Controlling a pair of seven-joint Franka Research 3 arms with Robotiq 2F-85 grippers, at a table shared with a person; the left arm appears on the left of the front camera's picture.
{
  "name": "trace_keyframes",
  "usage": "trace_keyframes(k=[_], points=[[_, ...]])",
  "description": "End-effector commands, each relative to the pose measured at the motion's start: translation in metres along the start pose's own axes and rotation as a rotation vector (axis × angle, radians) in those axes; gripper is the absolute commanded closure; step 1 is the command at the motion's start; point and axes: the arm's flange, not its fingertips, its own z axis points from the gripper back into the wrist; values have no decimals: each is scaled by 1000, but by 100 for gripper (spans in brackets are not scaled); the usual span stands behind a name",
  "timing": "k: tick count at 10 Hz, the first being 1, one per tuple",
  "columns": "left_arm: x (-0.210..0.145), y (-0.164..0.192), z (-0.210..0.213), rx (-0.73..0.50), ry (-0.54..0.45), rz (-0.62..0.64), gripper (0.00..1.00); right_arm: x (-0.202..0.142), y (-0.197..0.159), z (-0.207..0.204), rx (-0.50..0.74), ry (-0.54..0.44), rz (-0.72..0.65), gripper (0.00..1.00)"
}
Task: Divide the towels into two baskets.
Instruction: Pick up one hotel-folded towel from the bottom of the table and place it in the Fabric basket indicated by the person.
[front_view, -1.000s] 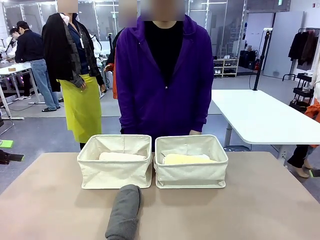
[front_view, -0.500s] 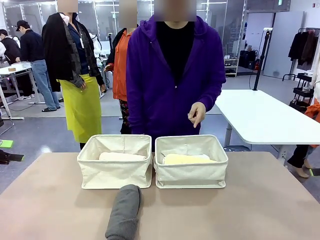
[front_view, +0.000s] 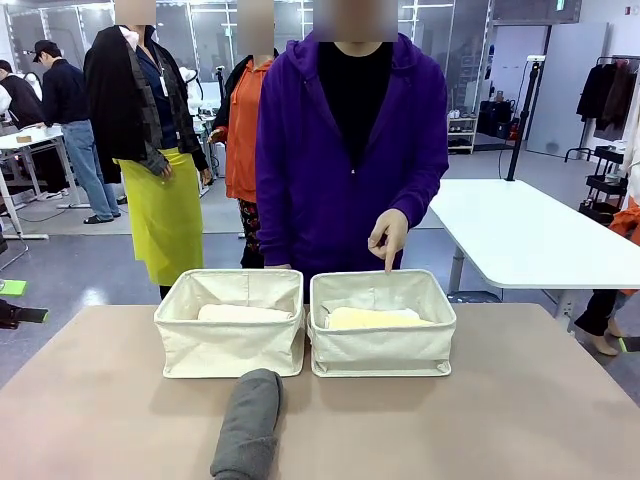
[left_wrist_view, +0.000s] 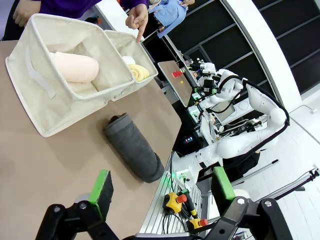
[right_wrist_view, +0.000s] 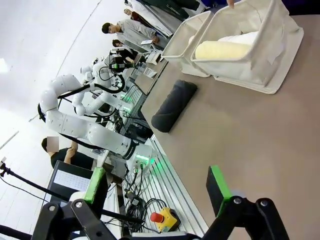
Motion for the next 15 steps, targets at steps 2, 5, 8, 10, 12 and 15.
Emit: trace_keyframes(k=[2, 5, 8, 10, 12, 15], points=[[1, -6, 2, 2, 0, 18, 0, 1, 6, 0, 0, 5, -11, 0], [1, -6, 2, 2, 0, 18, 0, 1, 6, 0, 0, 5, -11, 0], [10, -2, -28, -18, 66, 23, 0, 1, 6, 0, 0, 5, -11, 0], [19, 0, -88, 97, 165, 226, 0, 1, 6, 0, 0, 5, -11, 0], [12, -3, -138, 180, 190, 307, 0, 1, 6, 0, 0, 5, -11, 0], [-9, -11, -216, 371, 215, 332, 0, 1, 6, 0, 0, 5, -11, 0]])
